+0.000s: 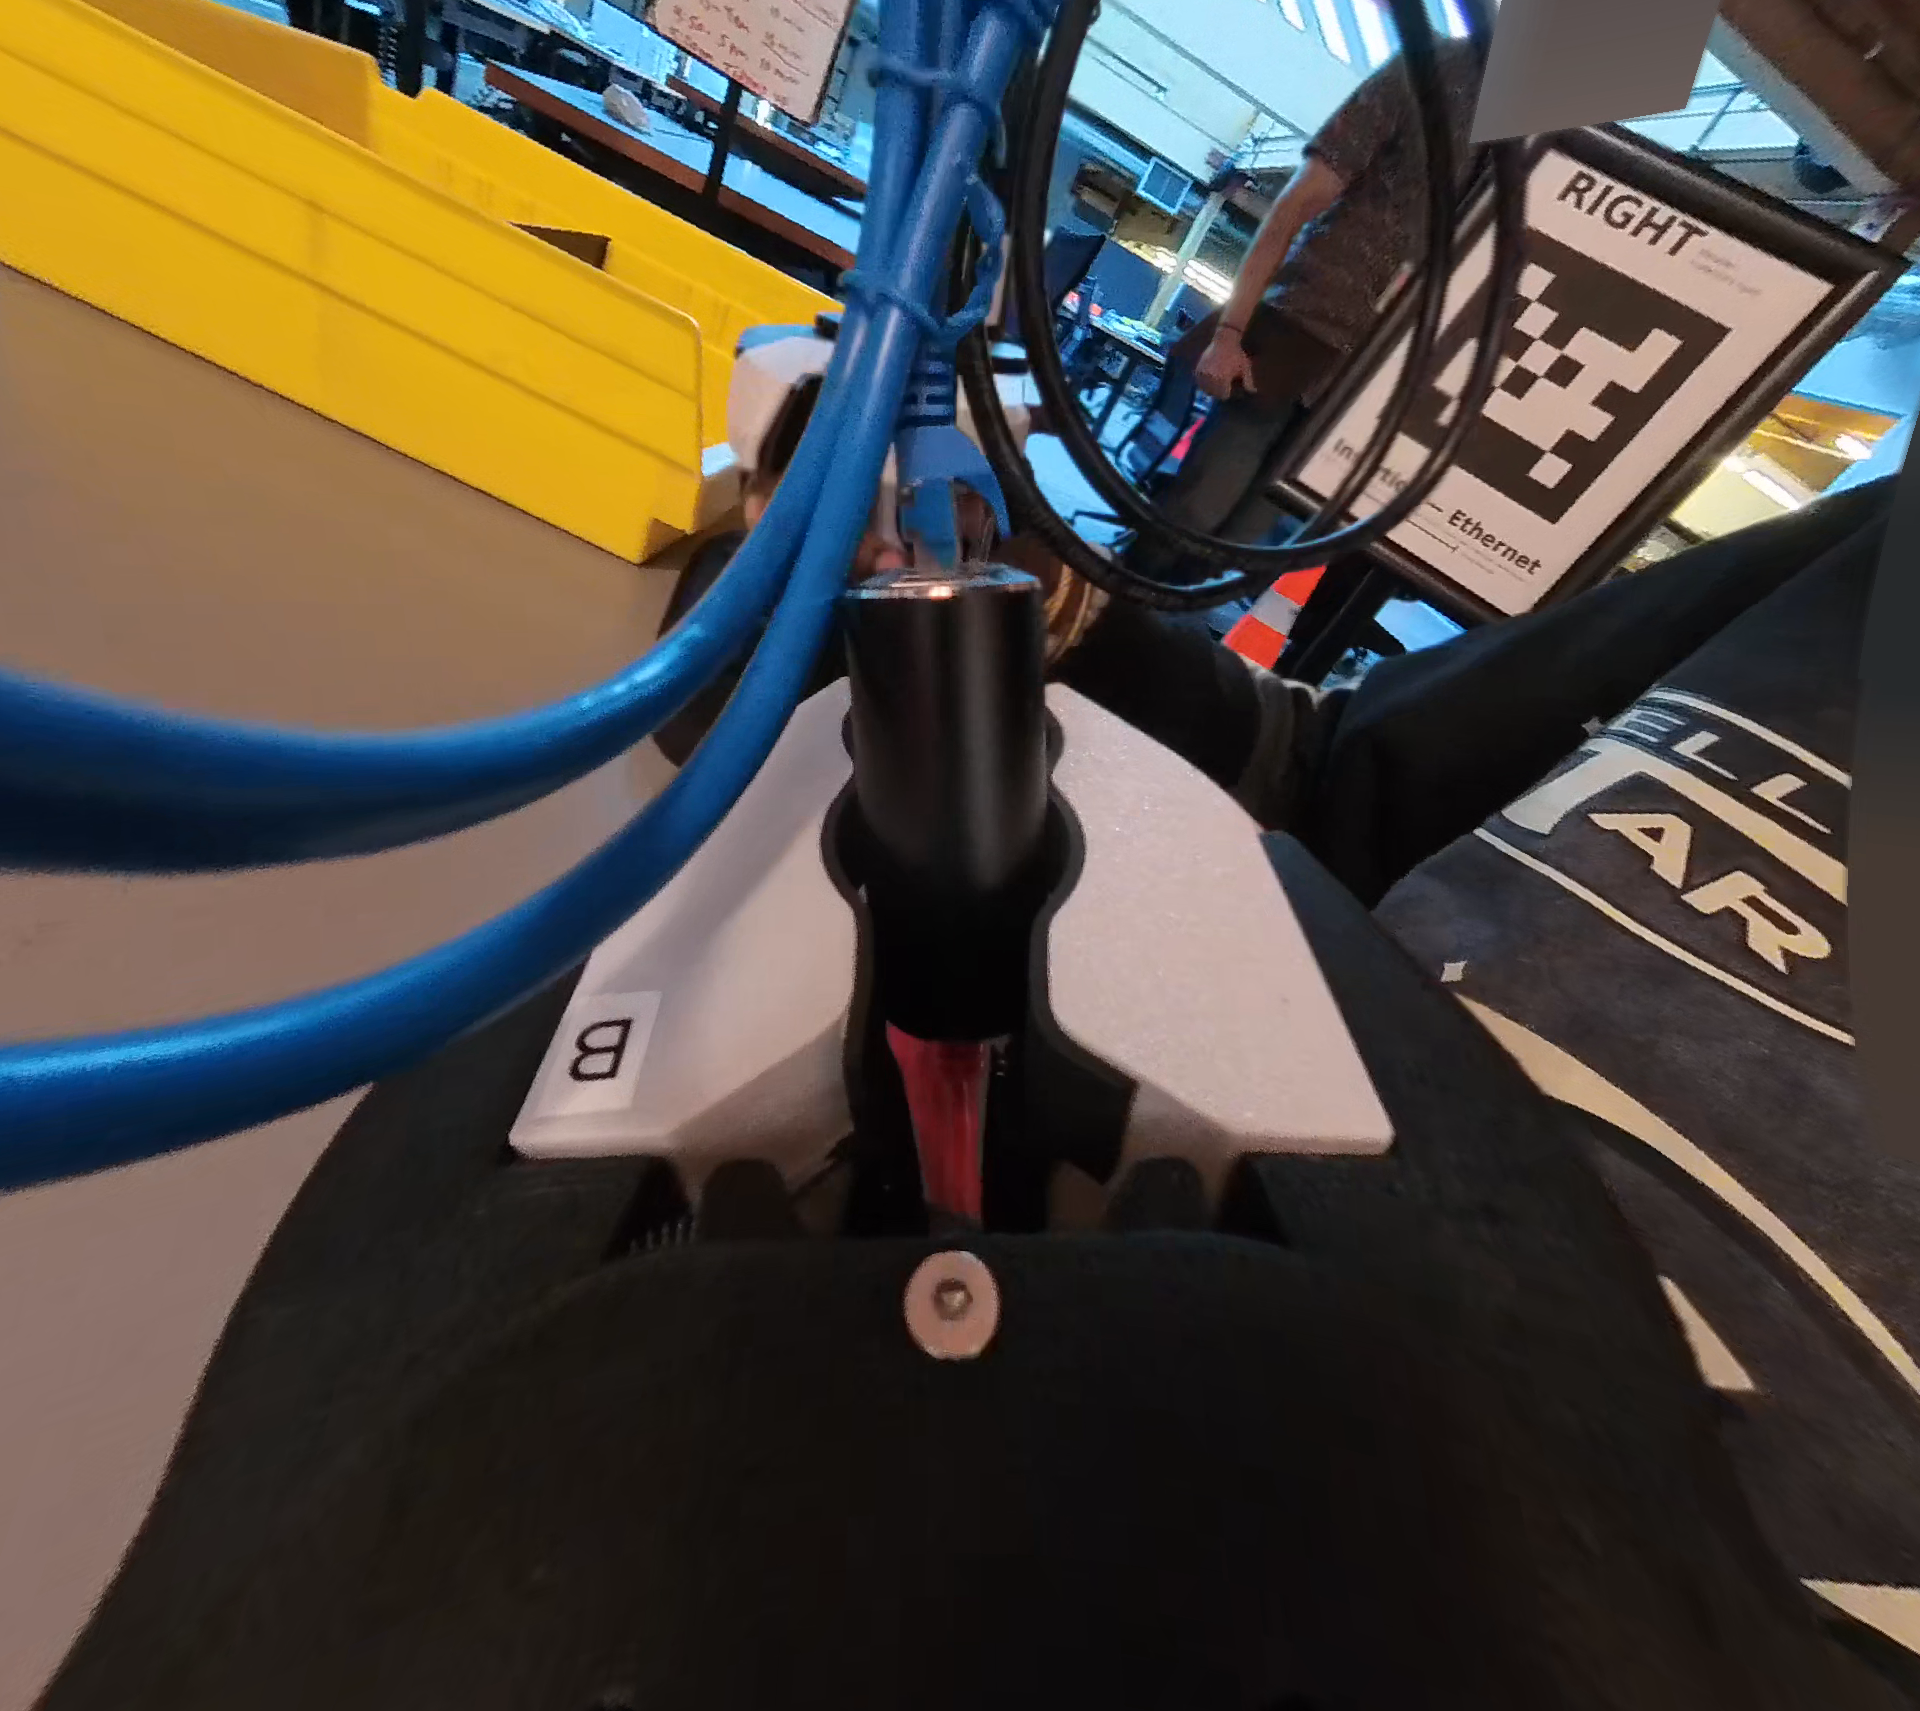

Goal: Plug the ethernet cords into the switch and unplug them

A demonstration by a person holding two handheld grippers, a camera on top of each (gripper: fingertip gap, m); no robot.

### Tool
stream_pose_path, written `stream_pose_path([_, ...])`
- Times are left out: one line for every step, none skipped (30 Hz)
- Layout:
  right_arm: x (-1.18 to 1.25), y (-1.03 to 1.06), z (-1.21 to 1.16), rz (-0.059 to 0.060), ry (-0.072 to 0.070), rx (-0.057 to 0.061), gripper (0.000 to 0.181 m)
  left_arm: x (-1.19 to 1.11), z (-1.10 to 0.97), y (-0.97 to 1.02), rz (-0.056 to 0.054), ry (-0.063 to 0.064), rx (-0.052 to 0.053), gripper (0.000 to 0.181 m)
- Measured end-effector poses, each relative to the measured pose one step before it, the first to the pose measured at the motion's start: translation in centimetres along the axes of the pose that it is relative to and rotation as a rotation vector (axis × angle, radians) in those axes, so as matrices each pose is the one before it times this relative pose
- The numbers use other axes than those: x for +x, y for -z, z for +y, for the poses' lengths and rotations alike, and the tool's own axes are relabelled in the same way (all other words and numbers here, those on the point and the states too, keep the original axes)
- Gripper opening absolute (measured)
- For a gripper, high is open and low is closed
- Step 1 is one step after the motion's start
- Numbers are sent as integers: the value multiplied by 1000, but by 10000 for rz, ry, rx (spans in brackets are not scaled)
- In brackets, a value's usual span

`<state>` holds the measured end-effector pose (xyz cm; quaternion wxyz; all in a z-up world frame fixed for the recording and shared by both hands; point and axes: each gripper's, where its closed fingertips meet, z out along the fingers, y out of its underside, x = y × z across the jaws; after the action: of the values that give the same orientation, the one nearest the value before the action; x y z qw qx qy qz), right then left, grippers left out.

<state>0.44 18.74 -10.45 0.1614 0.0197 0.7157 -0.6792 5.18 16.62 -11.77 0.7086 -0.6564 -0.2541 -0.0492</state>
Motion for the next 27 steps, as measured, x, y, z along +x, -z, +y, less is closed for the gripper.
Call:
stream_pose_path([-322, -840, 426, -304, 23, -348, 35, 123, 65, -62, 92, 45, -18, 28])
stream_pose_path([-641, -803, 262, -574, -54, -234, 39, 100, 15, -43, 81, 31, 13, 28])
stream_pose_path([-804, -630, -64, -719, -117, 1, 40, 75, -12, -27, 62, 26, 17, 29])
stream_pose_path([-654, -498, -333, -606, -182, 234, 40, 45, -11, -6, 43, 12, 18, 28])
stream_pose_path([-440, -375, -343, -424, -211, 251, 40, 68, -29, -16, 46, 13, 22, 28])
stream_pose_path([-238, -259, -278, -243, -162, 220, 39, 25, 1, -25, 24, 30, 15, 28])
stream_pose_path([-25, -138, -250, -58, -111, 221, 36, -3, 27, -21, 2, 28, -4, 28])
stream_pose_path([94, -26, -212, 52, -92, 195, 29, -13, 33, -3, -16, 5, -23, 28])
stream_pose_path([96, 32, -177, 67, -54, 160, 21, -42, 40, 2, -35, -15, -25, 28])
stream_pose_path([105, 36, -112, 78, 2, 108, 18, -50, 69, -18, -52, -37, -44, 28])
stream_pose_path([20, 13, -11, 25, 58, 22, 17, -77, 139, -40, -77, -62, -89, 29])
stream_pose_path([-65, 11, 72, -24, 99, -55, 13, -85, 174, -71, -88, -72, -113, 29])
stream_pose_path([29, 28, 38, 67, 162, -47, 14, -67, 91, -19, -66, -36, -54, 29])
stream_pose_path([118, 47, -23, 179, 267, -14, 13, -117, 5, 2, -81, 23, 3, 29])
stream_pose_path([134, 27, -47, 224, 325, -13, 13, -169, -9, 1, -95, 43, 14, 28])
stream_pose_path([47, -22, -100, 172, 245, 8, 13, -102, -11, -6, -40, 45, 22, 28])
stream_pose_path([-53, -66, -203, 91, 141, 91, 13, 47, -40, -16, 33, 1, 24, 29])
stream_pose_path([-65, -95, -242, 59, 81, 129, 12, 96, -82, -19, 36, -54, 45, 29])
stream_pose_path([-37, -121, -256, 81, 102, 127, 12, 68, -114, 19, 23, -42, 71, 29])
stream_pose_path([-29, -170, -265, 91, 101, 116, 12, 71, -158, 44, 41, -16, 90, 29])
stream_pose_path([-62, -177, -222, 39, 39, 110, 12, 45, -129, 54, 1, -71, 73, 28])
stream_pose_path([-26, -184, -150, 38, 2, 79, 12, 34, 5, 45, -49, -181, -19, 28])
stream_pose_path([37, -172, -61, 70, 69, 56, 11, -140, 181, -13, -189, -202, -118, 30])
stream_pose_path([-3, -155, -44, 46, 166, 75, 11, -33, 386, -93, -79, -84, -235, 26])
stream_pose_path([64, -107, 19, 143, 405, 0, 12, 96, 249, -90, 67, 111, -129, 27])
stream_pose_path([293, -11, 205, 384, 653, -269, 12, -131, 57, 35, -31, 151, 2, 27])
stream_pose_path([241, 42, 325, 417, 892, -457, 13, -268, 89, 150, -116, 68, -78, 27])
